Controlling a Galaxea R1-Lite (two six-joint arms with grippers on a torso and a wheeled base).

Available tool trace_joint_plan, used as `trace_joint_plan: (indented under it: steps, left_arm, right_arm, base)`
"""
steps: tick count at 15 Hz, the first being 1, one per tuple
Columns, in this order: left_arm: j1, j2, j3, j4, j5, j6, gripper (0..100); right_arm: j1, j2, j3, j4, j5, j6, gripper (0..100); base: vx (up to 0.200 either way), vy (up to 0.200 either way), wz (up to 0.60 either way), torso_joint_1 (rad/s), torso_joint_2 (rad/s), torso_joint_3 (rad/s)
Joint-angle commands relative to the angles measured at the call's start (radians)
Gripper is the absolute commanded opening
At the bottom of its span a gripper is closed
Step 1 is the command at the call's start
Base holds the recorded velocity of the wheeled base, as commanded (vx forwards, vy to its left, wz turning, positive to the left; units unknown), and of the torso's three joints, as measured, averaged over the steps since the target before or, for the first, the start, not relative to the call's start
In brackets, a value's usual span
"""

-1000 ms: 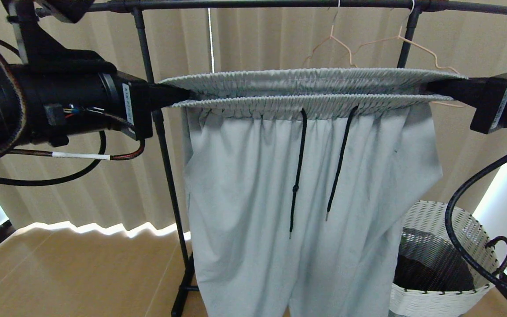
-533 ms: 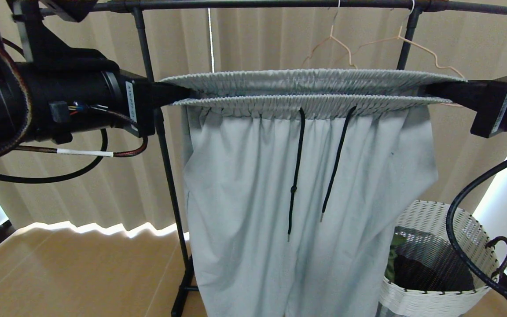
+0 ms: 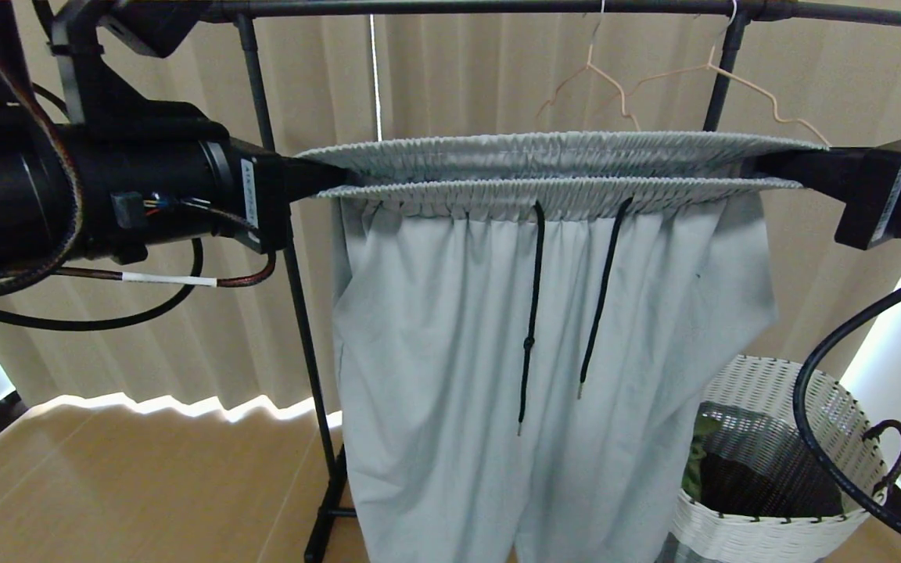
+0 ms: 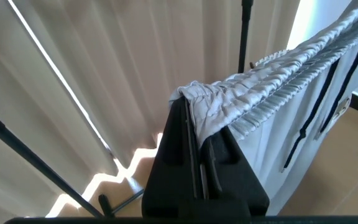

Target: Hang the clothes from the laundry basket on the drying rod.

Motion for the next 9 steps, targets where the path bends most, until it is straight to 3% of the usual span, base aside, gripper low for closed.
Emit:
trace_joint_plan:
  steps: [1,5,6,9]
  left_arm:
    - [0.0,-0.002,0.009,0.0,0.0,0.001,0]
    - [-0.024,-0.005,0.012,0.0,0.0,0.001,0]
    - [-0.029,-0.007,0.011,0.0,0.0,0.001,0]
    - [-0.029,-0.01,0.017,0.0,0.0,0.0,0]
  right_arm:
    - [0.0,0.003,0.006,0.0,-0.001,0.0,0]
    - [0.0,-0.001,0.017,-0.002,-0.001,0.0,0]
    - [0.0,-0.003,0.017,0.0,-0.001,0.0,100]
    - [0.0,-0.006,0.055,-0.013,-0.001,0.0,100]
  base:
    - [0.0,0.0,0.0,0.0,0.0,0.0]
    - [0.0,0.0,0.0,0.0,0.0,0.0]
    - [0.0,0.0,0.0,0.0,0.0,0.0]
    - [0.0,0.0,0.0,0.0,0.0,0.0]
